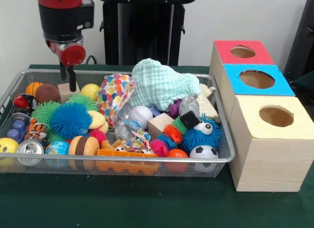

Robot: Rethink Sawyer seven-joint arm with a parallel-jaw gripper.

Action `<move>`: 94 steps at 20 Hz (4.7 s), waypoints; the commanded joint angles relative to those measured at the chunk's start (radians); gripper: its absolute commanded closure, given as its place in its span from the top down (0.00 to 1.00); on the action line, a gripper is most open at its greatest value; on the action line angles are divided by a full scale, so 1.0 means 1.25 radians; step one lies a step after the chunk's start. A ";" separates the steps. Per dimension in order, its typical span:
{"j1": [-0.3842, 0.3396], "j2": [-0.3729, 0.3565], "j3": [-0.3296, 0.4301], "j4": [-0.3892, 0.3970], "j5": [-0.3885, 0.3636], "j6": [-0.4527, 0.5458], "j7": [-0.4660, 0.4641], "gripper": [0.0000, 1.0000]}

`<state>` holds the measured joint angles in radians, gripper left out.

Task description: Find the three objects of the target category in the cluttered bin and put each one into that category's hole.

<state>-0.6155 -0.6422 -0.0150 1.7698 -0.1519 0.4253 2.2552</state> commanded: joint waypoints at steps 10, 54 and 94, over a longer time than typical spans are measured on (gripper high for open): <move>-0.085 0.027 0.183 0.117 -0.161 -0.059 -0.108 1.00; -0.304 0.145 0.244 -0.054 -0.455 0.006 -0.191 1.00; -0.135 -0.089 0.258 0.023 -0.354 0.252 -0.060 1.00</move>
<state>-0.8352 -0.8956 0.2605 1.8620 -0.5427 0.7368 2.2552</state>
